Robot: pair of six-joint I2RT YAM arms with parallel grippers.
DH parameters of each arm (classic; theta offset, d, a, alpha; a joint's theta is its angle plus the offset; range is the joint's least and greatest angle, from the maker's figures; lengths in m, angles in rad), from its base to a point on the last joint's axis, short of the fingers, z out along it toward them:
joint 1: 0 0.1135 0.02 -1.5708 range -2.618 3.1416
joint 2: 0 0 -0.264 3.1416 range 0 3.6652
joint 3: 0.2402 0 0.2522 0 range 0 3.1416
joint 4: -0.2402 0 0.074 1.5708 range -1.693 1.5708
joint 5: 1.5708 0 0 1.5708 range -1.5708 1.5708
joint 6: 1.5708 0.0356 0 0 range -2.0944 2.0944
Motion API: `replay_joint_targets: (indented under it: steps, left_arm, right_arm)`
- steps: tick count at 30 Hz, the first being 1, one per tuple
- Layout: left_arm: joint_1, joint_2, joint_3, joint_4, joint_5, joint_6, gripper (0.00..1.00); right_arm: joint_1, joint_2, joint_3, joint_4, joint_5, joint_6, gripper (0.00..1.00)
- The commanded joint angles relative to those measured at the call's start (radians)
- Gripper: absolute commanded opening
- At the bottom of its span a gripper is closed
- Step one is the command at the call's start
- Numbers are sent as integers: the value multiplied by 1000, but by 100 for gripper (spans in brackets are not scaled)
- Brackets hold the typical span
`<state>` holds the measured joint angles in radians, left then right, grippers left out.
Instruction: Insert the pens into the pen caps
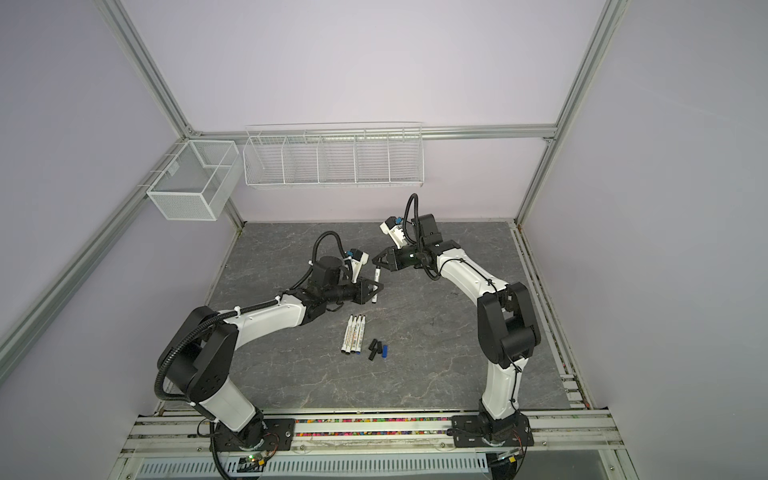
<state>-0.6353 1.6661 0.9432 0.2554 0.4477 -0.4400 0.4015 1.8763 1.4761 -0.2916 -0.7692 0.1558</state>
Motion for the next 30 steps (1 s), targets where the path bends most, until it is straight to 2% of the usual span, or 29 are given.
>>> replay_joint_targets:
  steps: [1,8,16,26,30]
  left_arm:
    - [104,-76,37,351,-221,-233,0]
    - [94,4,22,462,-158,-349,0]
    - [135,57,68,550,-142,-420,0]
    - [287,-46,113,463,-201,-355,0]
    - [334,-94,109,412,-227,-304,0]
  right_arm:
    - [-12,25,-89,-372,-41,-27,7]
    - [-5,56,-70,-435,-48,-55,7]
    - [71,103,-40,-573,2,-179,7]
    - [109,129,-45,-646,49,-229,7]
    - [111,132,-51,-673,110,-235,7]
